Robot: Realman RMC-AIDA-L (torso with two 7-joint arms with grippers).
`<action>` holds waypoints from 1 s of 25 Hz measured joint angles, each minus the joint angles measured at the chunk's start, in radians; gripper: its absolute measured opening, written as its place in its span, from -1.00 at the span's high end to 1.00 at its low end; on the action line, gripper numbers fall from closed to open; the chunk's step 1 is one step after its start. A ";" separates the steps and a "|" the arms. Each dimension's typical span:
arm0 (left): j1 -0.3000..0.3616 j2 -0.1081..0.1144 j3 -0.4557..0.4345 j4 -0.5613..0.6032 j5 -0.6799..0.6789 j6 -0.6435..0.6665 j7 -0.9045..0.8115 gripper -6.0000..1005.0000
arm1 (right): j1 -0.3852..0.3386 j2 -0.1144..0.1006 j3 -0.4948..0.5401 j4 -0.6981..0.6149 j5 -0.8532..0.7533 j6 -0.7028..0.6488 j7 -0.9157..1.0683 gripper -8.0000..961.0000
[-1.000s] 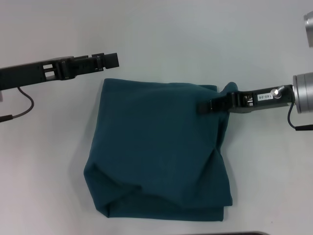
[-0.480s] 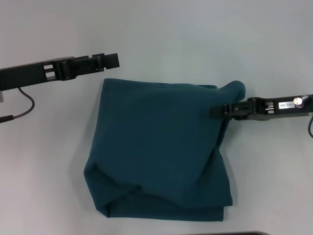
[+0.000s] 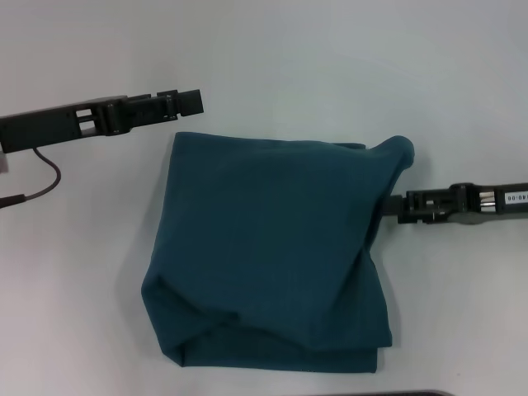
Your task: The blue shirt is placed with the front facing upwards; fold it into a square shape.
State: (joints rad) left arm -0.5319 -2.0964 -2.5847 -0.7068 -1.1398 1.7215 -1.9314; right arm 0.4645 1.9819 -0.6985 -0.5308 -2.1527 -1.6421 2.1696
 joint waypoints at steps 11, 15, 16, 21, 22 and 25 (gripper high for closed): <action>0.004 0.000 0.001 0.001 0.001 -0.011 0.007 -0.82 | -0.050 0.017 -0.010 0.007 -0.035 -0.088 0.002 -0.77; 0.005 0.000 0.001 0.001 0.001 -0.015 0.008 -0.82 | -0.053 0.031 -0.010 0.009 -0.068 -0.092 0.000 -0.77; 0.005 0.000 0.002 0.001 0.001 -0.015 0.008 -0.82 | -0.053 0.035 -0.010 0.009 -0.076 -0.093 0.000 -0.77; 0.007 0.004 0.002 0.001 0.002 -0.015 0.008 -0.82 | -0.050 0.044 -0.011 0.012 -0.118 -0.086 0.006 -0.77; 0.008 0.005 0.002 0.001 0.003 -0.015 0.008 -0.82 | -0.050 0.046 -0.010 0.013 -0.126 -0.085 0.007 -0.77; 0.011 0.007 0.002 0.001 0.003 -0.016 0.008 -0.82 | -0.047 0.050 -0.010 0.014 -0.144 -0.085 0.013 -0.77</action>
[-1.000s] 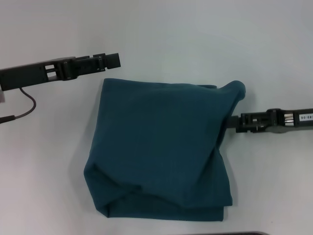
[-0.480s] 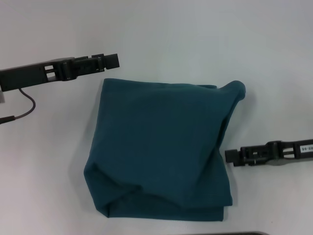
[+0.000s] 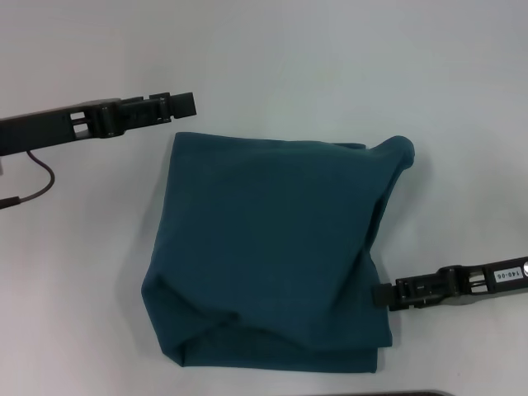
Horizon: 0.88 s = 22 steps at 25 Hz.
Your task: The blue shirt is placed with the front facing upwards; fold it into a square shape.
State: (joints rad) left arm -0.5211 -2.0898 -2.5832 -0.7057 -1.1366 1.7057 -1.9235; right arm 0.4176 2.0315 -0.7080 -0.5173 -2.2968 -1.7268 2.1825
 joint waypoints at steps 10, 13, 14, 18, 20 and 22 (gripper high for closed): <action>0.006 0.001 0.000 0.000 0.000 0.000 0.000 -0.82 | 0.014 0.010 -0.002 0.002 -0.020 0.016 0.010 -0.76; 0.006 0.001 0.000 0.000 0.000 0.000 0.000 -0.82 | 0.021 0.016 -0.002 0.002 -0.036 0.022 0.014 -0.76; 0.006 0.001 0.000 0.000 0.000 0.000 0.000 -0.82 | 0.023 0.016 -0.002 0.002 -0.039 0.024 0.016 -0.76; 0.006 0.001 0.000 0.000 0.000 0.000 0.001 -0.82 | 0.028 0.018 -0.002 0.002 -0.040 0.030 0.018 -0.76; 0.006 0.001 0.000 0.000 0.000 0.000 0.001 -0.82 | 0.033 0.021 -0.001 0.002 -0.041 0.032 0.018 -0.76; 0.006 0.001 0.000 0.000 0.000 0.000 0.002 -0.82 | 0.038 0.024 -0.001 0.002 -0.041 0.032 0.019 -0.76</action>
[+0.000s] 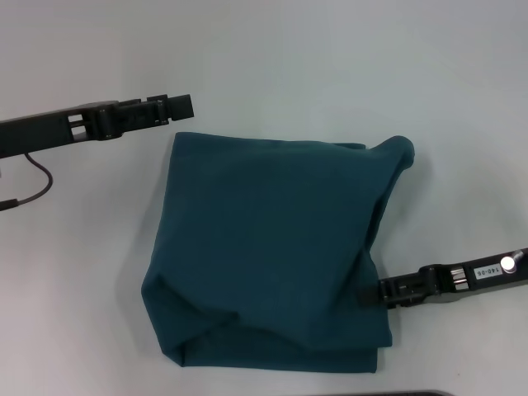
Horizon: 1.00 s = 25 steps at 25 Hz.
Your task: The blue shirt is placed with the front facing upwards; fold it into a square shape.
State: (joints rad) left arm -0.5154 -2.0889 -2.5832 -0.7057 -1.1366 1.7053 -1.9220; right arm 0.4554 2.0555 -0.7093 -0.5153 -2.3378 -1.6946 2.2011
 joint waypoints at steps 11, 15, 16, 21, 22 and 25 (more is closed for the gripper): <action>-0.003 0.001 0.000 0.000 0.000 -0.007 0.000 -0.82 | 0.015 0.000 0.002 0.018 0.000 0.003 0.000 -0.74; -0.003 0.001 0.000 0.000 0.000 -0.009 0.000 -0.82 | 0.016 -0.006 0.003 0.026 0.001 -0.005 0.000 -0.74; -0.004 0.001 0.000 0.000 0.000 -0.009 0.000 -0.82 | 0.015 -0.007 0.004 0.027 0.002 -0.008 0.000 -0.74; -0.007 0.001 0.000 0.000 0.000 -0.009 0.000 -0.82 | 0.015 -0.009 0.011 0.027 0.007 -0.034 0.000 -0.27; -0.008 0.000 0.001 0.000 0.000 -0.009 0.000 -0.82 | 0.015 -0.010 0.012 0.027 0.007 -0.036 0.000 -0.24; -0.008 -0.001 0.001 0.000 0.000 -0.009 0.001 -0.82 | 0.016 -0.010 0.008 0.028 0.006 -0.036 0.000 -0.17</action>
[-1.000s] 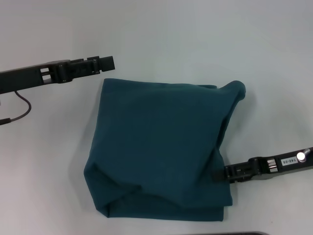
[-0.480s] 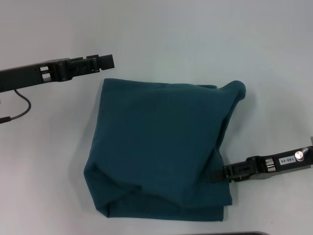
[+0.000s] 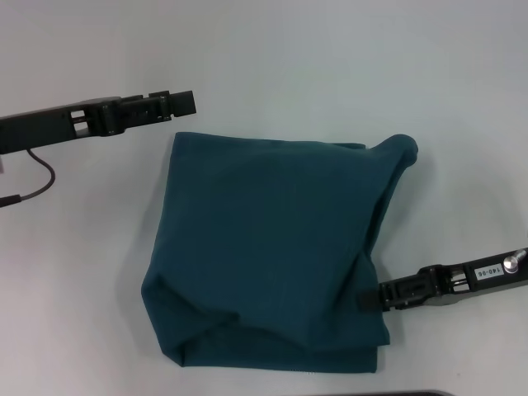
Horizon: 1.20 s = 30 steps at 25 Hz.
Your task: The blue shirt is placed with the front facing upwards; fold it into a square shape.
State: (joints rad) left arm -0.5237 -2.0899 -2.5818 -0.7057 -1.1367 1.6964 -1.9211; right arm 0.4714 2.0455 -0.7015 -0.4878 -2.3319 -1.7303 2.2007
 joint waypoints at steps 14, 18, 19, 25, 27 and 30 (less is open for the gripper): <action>0.005 -0.001 0.000 0.000 0.000 0.000 0.008 -0.81 | 0.010 0.022 -0.007 0.001 -0.004 0.029 -0.011 -0.18; 0.005 0.000 0.000 0.000 0.000 0.001 0.008 -0.81 | 0.015 0.026 -0.007 0.002 -0.004 0.030 -0.016 -0.18; 0.005 0.000 0.000 0.000 0.000 0.001 0.007 -0.81 | 0.016 0.026 -0.007 0.004 -0.004 0.030 -0.016 -0.18; 0.004 0.001 0.000 0.000 0.000 0.000 0.008 -0.81 | 0.024 0.025 -0.007 0.023 -0.004 0.030 -0.023 0.15; 0.004 0.001 0.000 0.000 0.000 0.000 0.008 -0.81 | 0.026 0.024 -0.007 0.025 -0.004 0.030 -0.022 0.39; 0.004 0.001 0.000 0.000 0.000 0.000 0.008 -0.81 | 0.028 0.025 -0.009 0.026 -0.005 0.028 -0.019 0.75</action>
State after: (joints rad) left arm -0.5199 -2.0890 -2.5817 -0.7056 -1.1367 1.6965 -1.9127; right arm 0.4998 2.0703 -0.7106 -0.4613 -2.3374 -1.7019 2.1817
